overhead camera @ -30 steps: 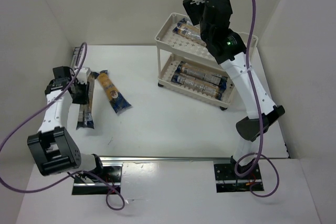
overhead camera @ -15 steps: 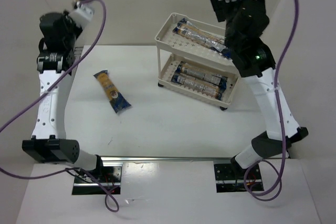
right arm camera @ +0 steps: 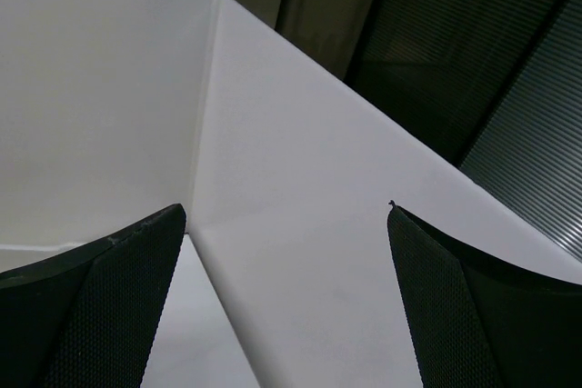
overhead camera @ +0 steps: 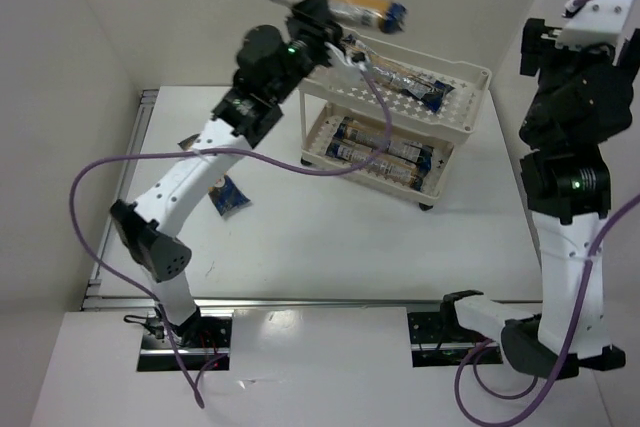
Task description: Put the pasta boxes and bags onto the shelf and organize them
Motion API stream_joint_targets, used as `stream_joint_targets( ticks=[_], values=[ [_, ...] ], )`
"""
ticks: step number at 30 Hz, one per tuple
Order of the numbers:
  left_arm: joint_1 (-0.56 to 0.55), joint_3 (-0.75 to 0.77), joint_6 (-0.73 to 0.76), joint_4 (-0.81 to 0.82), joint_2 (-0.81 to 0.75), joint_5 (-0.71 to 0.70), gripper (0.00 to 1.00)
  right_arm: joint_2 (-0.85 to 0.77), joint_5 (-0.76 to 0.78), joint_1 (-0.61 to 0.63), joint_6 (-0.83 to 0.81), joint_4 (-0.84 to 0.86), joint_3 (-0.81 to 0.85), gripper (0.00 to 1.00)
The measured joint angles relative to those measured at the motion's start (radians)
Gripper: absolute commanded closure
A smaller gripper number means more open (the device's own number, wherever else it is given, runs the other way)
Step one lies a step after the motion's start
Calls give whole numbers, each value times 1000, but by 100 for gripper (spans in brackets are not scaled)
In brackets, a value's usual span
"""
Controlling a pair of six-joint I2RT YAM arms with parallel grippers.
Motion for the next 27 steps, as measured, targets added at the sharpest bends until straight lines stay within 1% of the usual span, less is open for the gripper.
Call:
stream_joint_targets(
  ticks=[2, 6, 12, 17, 27],
  values=[
    [-60, 12, 25, -14, 61, 21, 100, -55, -21, -31, 13, -3, -40, 4],
    [-148, 27, 28, -73, 160, 50, 100, -150, -52, -89, 34, -13, -113, 4],
    [-236, 19, 20, -104, 211, 66, 100, -246, -97, -138, 59, -32, -163, 4],
    [-255, 93, -6, -121, 245, 61, 100, -262, -144, -143, 73, -53, -165, 4],
    [-238, 95, -85, -131, 246, 18, 100, -219, -211, -144, 90, -96, -164, 4]
  ],
)
